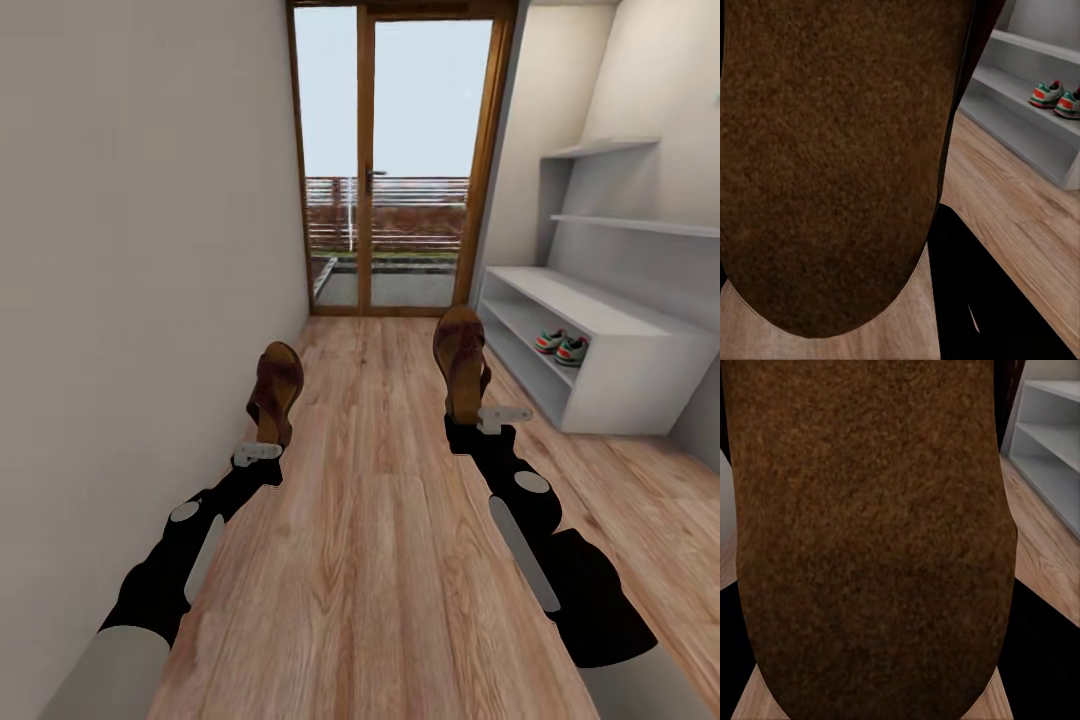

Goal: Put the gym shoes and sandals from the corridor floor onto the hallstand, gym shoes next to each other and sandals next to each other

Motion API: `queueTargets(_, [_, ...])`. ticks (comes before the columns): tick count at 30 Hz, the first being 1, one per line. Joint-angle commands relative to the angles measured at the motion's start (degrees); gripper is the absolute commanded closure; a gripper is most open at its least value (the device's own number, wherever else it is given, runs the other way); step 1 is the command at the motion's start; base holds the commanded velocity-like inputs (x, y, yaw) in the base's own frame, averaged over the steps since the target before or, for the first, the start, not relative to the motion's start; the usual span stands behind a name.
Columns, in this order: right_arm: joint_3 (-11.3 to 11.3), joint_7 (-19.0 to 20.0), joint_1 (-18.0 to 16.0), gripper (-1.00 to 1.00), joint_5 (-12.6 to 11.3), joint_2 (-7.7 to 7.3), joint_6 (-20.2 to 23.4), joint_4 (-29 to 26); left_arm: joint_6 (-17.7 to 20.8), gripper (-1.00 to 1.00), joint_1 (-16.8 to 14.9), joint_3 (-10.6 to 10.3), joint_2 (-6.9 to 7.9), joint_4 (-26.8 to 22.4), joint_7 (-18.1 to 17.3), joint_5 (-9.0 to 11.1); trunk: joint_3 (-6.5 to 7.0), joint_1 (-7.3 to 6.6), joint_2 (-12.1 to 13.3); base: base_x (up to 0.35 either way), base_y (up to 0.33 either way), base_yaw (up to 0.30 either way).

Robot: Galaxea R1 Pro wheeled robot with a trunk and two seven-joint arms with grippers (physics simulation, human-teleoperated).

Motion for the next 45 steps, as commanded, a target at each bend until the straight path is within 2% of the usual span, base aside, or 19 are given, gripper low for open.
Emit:
queueTargets(1, [0.17,-0.6,-0.06,1.0,-0.52,-0.06,0.14,-0.08,0.47,1.0,-0.03,0.12,-0.02,-0.06,-0.43,0.42,-0.06,0.02,-0.02,0.348,0.0,0.0])
queueTargets(45, [0.17,-0.61,-0.07,1.0,-0.23,-0.09,0.14,-0.08,0.47,1.0,-0.03,0.12,-0.02,-0.06,-0.43,0.42,-0.06,0.02,-0.02,0.348,0.0,0.0])
